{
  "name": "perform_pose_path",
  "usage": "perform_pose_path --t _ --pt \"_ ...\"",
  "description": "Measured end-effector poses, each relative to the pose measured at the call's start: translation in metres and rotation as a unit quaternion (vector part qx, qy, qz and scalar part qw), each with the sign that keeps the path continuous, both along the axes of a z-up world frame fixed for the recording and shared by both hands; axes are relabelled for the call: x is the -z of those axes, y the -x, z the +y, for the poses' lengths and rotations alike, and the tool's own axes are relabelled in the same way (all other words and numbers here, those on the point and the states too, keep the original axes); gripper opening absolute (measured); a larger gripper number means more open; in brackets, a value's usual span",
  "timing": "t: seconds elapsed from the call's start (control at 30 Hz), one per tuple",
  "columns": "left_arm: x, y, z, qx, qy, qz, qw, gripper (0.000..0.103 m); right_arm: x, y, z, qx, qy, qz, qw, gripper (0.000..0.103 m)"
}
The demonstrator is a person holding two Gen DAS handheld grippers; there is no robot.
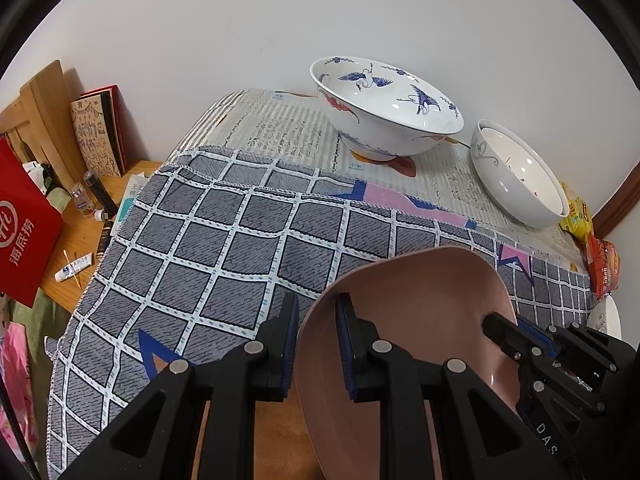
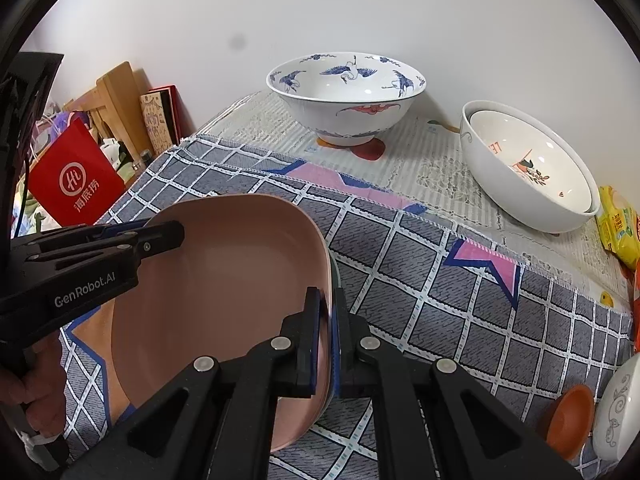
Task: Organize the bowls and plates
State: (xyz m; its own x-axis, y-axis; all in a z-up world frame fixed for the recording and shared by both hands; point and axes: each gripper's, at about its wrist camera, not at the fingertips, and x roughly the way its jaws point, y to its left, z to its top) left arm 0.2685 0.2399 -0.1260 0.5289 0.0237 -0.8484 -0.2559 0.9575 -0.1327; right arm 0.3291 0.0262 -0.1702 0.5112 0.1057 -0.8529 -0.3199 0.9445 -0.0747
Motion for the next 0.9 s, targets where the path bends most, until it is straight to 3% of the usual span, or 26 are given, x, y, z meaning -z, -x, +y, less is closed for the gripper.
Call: perform_pose_path --t 0.4,0.57,0.7,0.73,0.9 --pt "0.007 0.0 0.002 0.005 0.003 0.007 1.0 0.018 0.008 0.0 0.003 -0.012 0.021 0.003 1.0 0.01" --pt "0.004 0.005 0.004 0.004 0.005 0.008 0.9999 0.018 0.009 0.004 0.012 -0.026 0.035 0.0 0.999 0.027" --pt "-0.004 0.011 0.004 0.0 0.0 0.006 1.0 0.018 0.005 0.007 0.008 -0.017 0.027 0.001 0.999 0.035" --pt "-0.006 0.013 0.004 -0.001 -0.001 0.004 1.0 0.018 0.004 0.007 0.005 -0.011 0.024 0.003 1.0 0.042" --pt "-0.025 0.022 -0.004 -0.002 -0.01 -0.011 0.9999 0.018 -0.011 0.014 -0.013 0.015 -0.01 0.002 1.0 0.044"
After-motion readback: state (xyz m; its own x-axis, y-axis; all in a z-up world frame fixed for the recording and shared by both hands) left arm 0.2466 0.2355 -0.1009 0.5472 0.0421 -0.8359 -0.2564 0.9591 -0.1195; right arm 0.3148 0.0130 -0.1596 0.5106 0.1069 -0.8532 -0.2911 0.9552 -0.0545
